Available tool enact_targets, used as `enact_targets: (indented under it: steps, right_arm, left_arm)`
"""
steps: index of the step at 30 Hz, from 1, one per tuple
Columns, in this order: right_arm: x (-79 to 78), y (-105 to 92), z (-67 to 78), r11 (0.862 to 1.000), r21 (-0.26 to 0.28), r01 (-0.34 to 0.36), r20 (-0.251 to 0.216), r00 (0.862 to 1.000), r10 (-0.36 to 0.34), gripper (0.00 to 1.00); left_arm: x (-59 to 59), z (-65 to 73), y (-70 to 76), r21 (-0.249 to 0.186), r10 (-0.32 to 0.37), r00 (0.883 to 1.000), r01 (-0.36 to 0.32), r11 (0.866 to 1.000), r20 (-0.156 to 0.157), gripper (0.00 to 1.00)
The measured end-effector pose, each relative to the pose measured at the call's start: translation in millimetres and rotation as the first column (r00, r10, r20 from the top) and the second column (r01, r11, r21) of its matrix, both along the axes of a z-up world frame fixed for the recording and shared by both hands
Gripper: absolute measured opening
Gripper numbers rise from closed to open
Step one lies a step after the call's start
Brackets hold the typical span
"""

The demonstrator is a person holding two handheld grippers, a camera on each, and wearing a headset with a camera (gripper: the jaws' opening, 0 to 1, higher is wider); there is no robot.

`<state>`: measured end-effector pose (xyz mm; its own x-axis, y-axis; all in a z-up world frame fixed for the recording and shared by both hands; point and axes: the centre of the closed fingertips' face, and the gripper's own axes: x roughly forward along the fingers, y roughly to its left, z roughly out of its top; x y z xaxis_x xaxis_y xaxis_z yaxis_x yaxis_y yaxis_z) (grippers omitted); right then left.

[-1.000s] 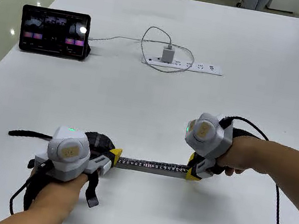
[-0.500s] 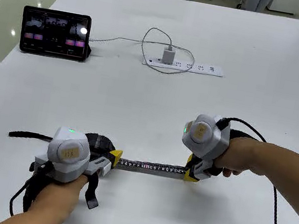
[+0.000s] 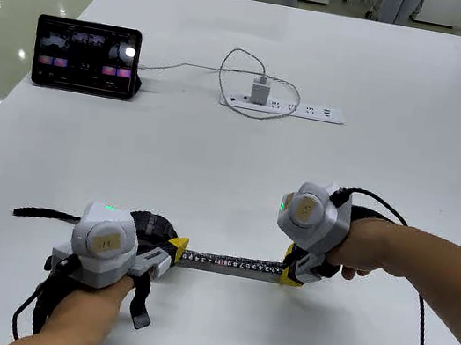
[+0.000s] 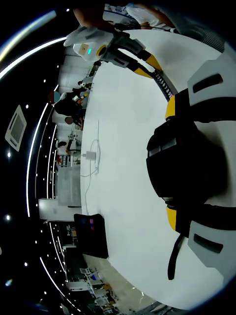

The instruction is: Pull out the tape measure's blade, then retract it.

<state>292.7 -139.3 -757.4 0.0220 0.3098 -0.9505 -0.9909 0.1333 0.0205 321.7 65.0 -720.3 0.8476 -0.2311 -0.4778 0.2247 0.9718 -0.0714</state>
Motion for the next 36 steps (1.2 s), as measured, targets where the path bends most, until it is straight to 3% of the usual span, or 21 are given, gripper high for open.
enact_targets:
  steps: [36]
  right_arm:
    - [0.9, 17.1, -0.6, 1.000, 0.011, 0.016, -0.009, 1.000, -0.016, 0.10]
  left_arm:
    - [0.3, 0.1, 0.1, 0.001, 0.000, 1.000, 0.000, 1.000, 0.000, 0.63]
